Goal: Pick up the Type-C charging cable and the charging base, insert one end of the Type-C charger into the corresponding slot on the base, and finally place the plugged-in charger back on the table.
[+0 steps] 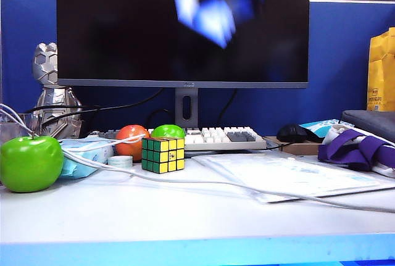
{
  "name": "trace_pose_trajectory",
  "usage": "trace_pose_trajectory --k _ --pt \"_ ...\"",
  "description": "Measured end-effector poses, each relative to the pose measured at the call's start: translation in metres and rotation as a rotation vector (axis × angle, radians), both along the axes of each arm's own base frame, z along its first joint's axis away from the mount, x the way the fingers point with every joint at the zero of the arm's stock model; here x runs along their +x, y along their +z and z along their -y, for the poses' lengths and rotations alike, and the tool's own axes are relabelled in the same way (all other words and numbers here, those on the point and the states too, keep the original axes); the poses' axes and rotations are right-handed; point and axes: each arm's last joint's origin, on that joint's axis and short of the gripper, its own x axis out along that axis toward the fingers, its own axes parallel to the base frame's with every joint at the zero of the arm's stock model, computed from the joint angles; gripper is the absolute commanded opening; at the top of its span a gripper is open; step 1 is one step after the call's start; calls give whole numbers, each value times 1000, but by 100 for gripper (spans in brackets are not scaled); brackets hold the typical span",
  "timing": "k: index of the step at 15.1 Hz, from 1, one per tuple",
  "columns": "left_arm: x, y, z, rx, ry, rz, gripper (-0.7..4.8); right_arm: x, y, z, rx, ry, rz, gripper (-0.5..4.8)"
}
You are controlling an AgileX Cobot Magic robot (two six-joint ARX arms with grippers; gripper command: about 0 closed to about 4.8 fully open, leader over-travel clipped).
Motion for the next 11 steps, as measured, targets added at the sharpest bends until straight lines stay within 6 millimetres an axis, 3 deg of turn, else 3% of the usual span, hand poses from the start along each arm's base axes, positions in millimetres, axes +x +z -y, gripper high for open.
trace_pose_trajectory --k 3,6,11 --pt "15 -13 29 10 -100 -32 -4 -25 34 10 109 67 93 -5" --pt "31 -35 45 47 -142 -114 -4 -45 57 24 87 -32 199 -5" --pt "58 -77 66 150 -164 -232 -4 -58 74 34 71 -130 301 -5"
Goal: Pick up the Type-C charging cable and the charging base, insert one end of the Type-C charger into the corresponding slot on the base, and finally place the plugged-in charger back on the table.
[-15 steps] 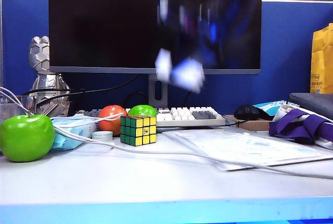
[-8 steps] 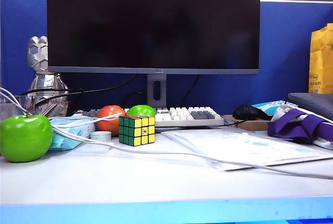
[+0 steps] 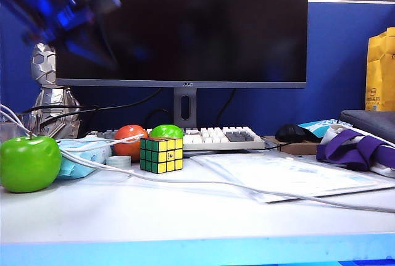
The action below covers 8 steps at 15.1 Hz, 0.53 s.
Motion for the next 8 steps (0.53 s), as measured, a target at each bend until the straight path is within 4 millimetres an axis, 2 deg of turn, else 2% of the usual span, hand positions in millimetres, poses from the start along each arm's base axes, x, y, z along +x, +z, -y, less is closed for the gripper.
trace_pose_trajectory --k 2,3,4,5,8 --pt "6 -19 15 33 -31 -56 -1 -2 2 1 4 2 6 -5" --pt "9 -29 21 58 -30 -82 37 -2 1 1 3 1 5 -5" --pt "10 -37 29 76 -18 -99 143 -2 1 1 3 1 5 -5" --pt "12 -43 35 78 13 -107 209 -2 1 1 3 1 5 -5" --pt "19 -52 42 50 100 -141 219 -2 1 1 3 1 5 -5"
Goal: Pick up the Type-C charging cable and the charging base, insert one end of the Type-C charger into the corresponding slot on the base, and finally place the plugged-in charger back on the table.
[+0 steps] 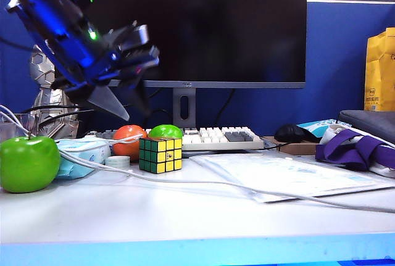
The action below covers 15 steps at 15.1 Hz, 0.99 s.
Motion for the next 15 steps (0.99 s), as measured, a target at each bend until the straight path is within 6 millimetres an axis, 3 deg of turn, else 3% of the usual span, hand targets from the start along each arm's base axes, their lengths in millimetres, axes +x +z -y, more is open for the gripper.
trace_pose_trajectory --k 7,10,15 --pt "39 2 17 67 97 -113 214 0 0 0 4 6 -4 -5" --pt "46 -11 20 123 111 -234 214 0 0 0 4 7 -4 -5" --pt "49 -20 23 105 124 -287 213 -1 0 0 4 7 -5 -5"
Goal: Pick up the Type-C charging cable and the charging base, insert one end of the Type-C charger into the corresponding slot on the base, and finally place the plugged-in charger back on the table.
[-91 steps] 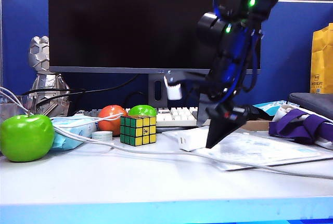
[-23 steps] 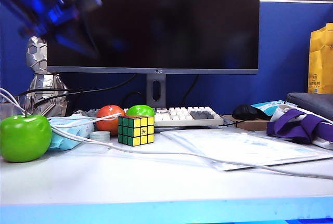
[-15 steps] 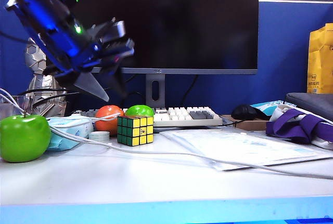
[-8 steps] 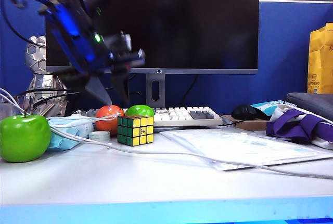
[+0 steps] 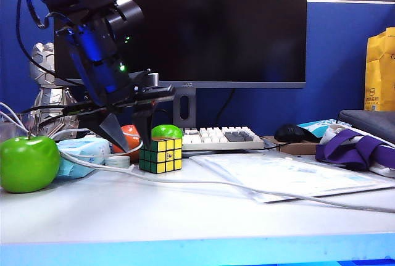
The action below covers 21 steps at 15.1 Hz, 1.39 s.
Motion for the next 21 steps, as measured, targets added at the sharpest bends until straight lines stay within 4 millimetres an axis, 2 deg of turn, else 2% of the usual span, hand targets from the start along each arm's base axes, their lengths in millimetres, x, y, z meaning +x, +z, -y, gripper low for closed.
trace_pose_trajectory --k 2,5,7,8,13,16,18,21 --pt "-2 3 1 -53 19 -28 210 0 0 0 0 0 0 -5" --pt "5 37 4 -93 28 27 209 0 0 0 0 0 0 -5" --pt "5 47 4 -83 29 9 203 0 0 0 0 0 0 -5" --pt "4 47 4 -78 29 -1 173 0 0 0 0 0 0 -5" --pt "1 34 2 -43 38 -92 173 0 0 0 0 1 -1 -5" --pt "4 23 5 -61 47 -138 173 0 0 0 0 0 -1 -5" --pt "9 9 5 -43 55 -170 174 0 0 0 0 1 -1 -5" --pt "13 -1 4 3 82 -175 174 0 0 0 0 1 -1 -5"
